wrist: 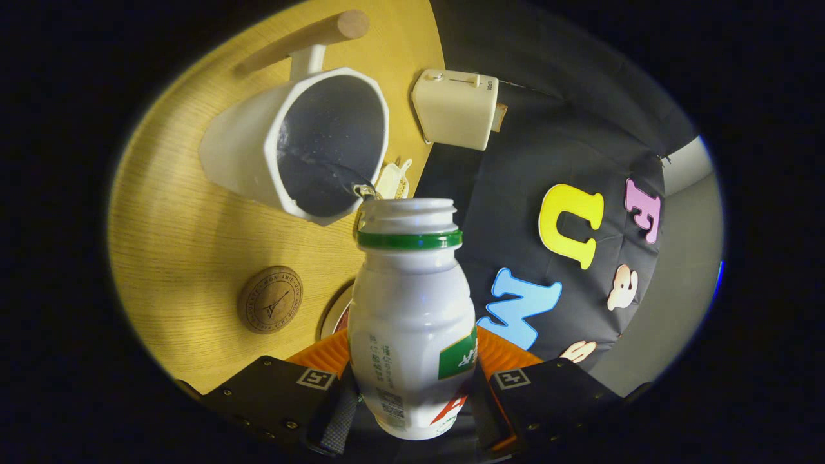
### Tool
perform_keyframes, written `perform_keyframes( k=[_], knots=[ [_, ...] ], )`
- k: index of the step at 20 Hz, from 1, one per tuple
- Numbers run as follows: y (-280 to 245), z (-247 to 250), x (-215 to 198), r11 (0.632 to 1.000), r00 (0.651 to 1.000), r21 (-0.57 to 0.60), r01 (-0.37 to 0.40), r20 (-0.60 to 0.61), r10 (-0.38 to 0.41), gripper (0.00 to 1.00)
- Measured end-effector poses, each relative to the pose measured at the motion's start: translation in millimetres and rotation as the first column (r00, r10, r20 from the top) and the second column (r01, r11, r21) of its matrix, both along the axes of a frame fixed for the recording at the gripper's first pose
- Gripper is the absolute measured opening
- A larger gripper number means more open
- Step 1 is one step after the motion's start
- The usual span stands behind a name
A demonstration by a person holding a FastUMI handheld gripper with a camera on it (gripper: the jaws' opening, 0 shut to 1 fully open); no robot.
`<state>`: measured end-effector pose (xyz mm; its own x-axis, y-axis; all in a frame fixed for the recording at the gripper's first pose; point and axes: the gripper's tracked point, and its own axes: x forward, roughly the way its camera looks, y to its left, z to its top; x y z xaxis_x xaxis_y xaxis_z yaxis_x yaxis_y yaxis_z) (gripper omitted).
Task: Take the bottle from table, then pour the juice into the cup, finally place the bottle on the coaster
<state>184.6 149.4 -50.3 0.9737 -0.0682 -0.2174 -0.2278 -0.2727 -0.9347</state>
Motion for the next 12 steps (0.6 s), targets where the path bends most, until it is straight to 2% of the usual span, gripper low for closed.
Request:
perform_keyframes(
  k=[12],
  knots=[
    [11.7, 22.9, -1.2, 0.998, 0.998, -0.062, -0.032, 0.048, 0.035, 0.74]
  ],
)
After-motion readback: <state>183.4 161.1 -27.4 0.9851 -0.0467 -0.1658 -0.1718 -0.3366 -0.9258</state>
